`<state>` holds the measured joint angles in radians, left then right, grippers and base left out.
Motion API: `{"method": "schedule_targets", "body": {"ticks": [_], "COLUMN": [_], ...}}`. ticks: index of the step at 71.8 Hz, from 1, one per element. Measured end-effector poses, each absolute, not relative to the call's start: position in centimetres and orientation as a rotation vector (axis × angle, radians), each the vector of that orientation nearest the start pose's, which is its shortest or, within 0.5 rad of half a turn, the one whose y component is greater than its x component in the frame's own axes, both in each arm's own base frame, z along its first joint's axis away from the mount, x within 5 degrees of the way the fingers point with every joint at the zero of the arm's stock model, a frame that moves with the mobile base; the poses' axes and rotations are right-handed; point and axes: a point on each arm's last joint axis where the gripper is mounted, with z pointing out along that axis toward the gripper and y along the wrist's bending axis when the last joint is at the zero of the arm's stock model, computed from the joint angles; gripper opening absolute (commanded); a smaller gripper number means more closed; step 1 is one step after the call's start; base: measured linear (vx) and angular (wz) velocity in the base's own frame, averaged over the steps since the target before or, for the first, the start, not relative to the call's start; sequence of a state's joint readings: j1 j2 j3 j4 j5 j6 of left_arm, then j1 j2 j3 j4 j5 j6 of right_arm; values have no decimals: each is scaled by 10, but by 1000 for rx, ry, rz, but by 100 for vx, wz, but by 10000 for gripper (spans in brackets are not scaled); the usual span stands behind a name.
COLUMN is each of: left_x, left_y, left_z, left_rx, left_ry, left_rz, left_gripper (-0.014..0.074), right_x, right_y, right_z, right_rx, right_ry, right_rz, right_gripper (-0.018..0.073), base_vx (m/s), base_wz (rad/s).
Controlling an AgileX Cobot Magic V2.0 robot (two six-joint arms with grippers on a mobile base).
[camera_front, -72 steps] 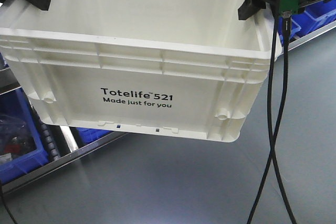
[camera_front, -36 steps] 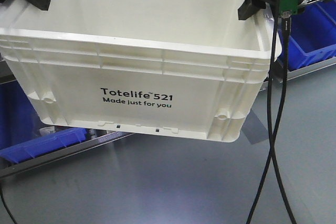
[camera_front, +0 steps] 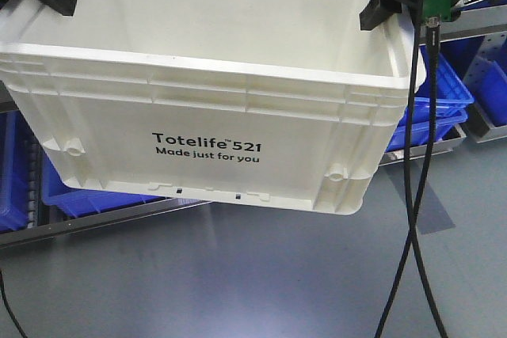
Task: Place moving items into box and shelve
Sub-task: 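Hold the crate while the base drives up to the shelf rack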
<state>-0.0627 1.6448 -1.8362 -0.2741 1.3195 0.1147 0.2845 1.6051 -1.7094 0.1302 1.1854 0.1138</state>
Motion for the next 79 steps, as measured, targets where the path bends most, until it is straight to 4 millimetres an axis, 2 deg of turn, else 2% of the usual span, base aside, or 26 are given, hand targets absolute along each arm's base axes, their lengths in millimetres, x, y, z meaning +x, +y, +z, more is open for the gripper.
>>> {"method": "schedule_targets", "body": {"ticks": [79], "left_x": [337], "left_y": [-45], "left_z": [416], "left_rx": [234], "left_ry": [2576], "left_rz": [-349], "left_gripper": [-17], "right_x": [323], "right_y": [106], "right_z": [398], "right_rx": [-203], "right_ry": [2576], "right_rz": [325], "right_gripper": [-12], "base_vx": [12], "base_wz": [38]}}
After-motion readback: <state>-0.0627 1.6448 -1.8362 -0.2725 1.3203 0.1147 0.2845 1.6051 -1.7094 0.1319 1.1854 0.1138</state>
